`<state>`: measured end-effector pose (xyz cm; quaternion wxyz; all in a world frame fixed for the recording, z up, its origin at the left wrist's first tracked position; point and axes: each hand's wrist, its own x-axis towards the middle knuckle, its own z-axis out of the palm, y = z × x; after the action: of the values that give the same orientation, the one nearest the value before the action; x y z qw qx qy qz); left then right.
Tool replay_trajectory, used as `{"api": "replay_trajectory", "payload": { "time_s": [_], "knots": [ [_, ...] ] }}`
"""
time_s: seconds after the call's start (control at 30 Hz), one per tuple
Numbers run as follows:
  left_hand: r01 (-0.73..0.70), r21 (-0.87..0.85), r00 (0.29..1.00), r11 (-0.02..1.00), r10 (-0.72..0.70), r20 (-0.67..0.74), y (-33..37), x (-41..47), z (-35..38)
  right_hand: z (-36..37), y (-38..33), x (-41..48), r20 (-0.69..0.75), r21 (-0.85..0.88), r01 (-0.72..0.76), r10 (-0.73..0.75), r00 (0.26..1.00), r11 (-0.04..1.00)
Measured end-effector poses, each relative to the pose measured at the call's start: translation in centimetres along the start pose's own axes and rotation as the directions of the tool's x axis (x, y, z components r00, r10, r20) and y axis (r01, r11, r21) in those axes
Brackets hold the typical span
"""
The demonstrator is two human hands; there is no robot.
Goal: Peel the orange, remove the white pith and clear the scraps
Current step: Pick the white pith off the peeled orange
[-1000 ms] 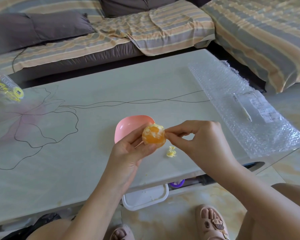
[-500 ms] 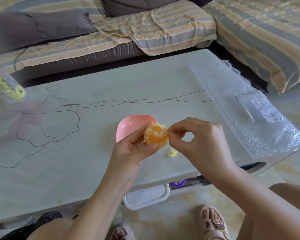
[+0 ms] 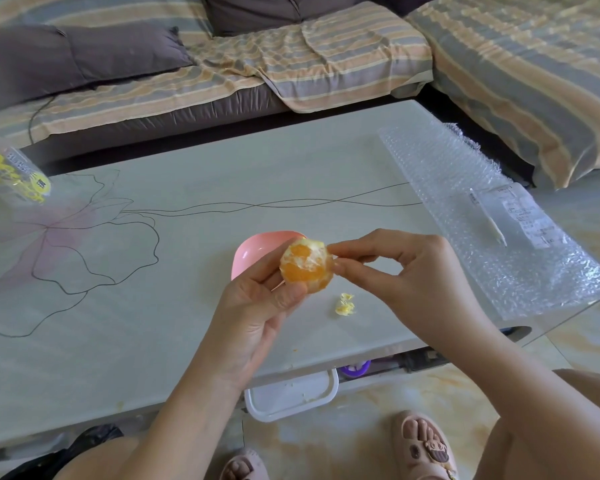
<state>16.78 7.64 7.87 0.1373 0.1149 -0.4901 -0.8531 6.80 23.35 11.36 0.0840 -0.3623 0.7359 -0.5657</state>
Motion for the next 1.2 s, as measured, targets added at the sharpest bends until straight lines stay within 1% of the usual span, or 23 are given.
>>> {"api": "replay_trajectory", "payload": {
  "time_s": [0.07, 0.23, 0.33, 0.47, 0.6, 0.73, 0.8, 0.9, 0.93, 1.0, 1.1, 1.2],
  "knots": [
    [-0.022, 0.037, 1.000, 0.999, 0.023, -0.021, -0.2, 0.0, 0.0, 0.1, 0.1, -0.1, -0.043, -0.050, 0.049, -0.051, 0.998, 0.998],
    [-0.049, 0.156, 0.996, 0.987, 0.060, -0.066, -0.6, 0.1, 0.1, 0.4, 0.4, -0.2, -0.094, -0.261, 0.149, -0.179, 0.979, 0.954],
    [-0.057, 0.185, 0.996, 0.981, 0.069, -0.057, -0.8, 0.1, 0.1, 0.8, 0.4, -0.3, -0.120, -0.379, 0.153, -0.212, 0.970, 0.913],
    [-0.051, 0.202, 0.998, 0.978, 0.056, -0.023, -0.6, 0.1, 0.3, 0.9, 0.3, -0.3, -0.139, -0.400, 0.125, -0.195, 0.971, 0.908],
    [-0.022, 0.151, 1.000, 0.988, 0.019, 0.016, -0.4, 0.1, 0.2, 0.7, 0.1, -0.3, -0.145, -0.294, 0.103, -0.151, 0.978, 0.950],
    [0.025, 0.065, 0.999, 0.998, -0.027, 0.022, -0.2, 0.1, 0.0, 0.2, -0.2, -0.2, -0.103, -0.087, 0.033, -0.042, 0.994, 0.996],
    [0.031, 0.044, 0.999, 0.999, -0.032, 0.024, -0.1, 0.1, -0.2, 0.0, -0.2, -0.1, -0.052, 0.011, -0.010, 0.011, 0.999, 1.000],
    [0.038, 0.052, 0.996, 0.998, -0.042, 0.082, 0.5, -0.1, -0.3, -0.1, -0.1, 0.1, 0.102, 0.176, -0.107, 0.090, 0.991, 0.978],
    [0.039, 0.060, 0.994, 0.997, -0.044, 0.100, 0.6, -0.1, -0.3, -0.1, -0.1, 0.2, 0.147, 0.204, -0.108, 0.078, 0.986, 0.973],
    [0.041, 0.056, 0.992, 0.998, -0.047, 0.113, 0.6, -0.1, -0.2, -0.1, -0.1, 0.2, 0.189, 0.243, -0.070, 0.023, 0.982, 0.967],
    [0.061, -0.004, 0.988, 0.998, -0.060, 0.142, 0.4, 0.0, 0.2, -0.3, -0.1, 0.3, 0.182, 0.290, -0.028, -0.027, 0.983, 0.957],
    [0.087, -0.038, 0.986, 0.995, -0.081, 0.146, -0.1, 0.0, 0.6, -0.3, 0.1, 0.2, 0.168, 0.293, -0.006, -0.045, 0.985, 0.956]
  ]
}}
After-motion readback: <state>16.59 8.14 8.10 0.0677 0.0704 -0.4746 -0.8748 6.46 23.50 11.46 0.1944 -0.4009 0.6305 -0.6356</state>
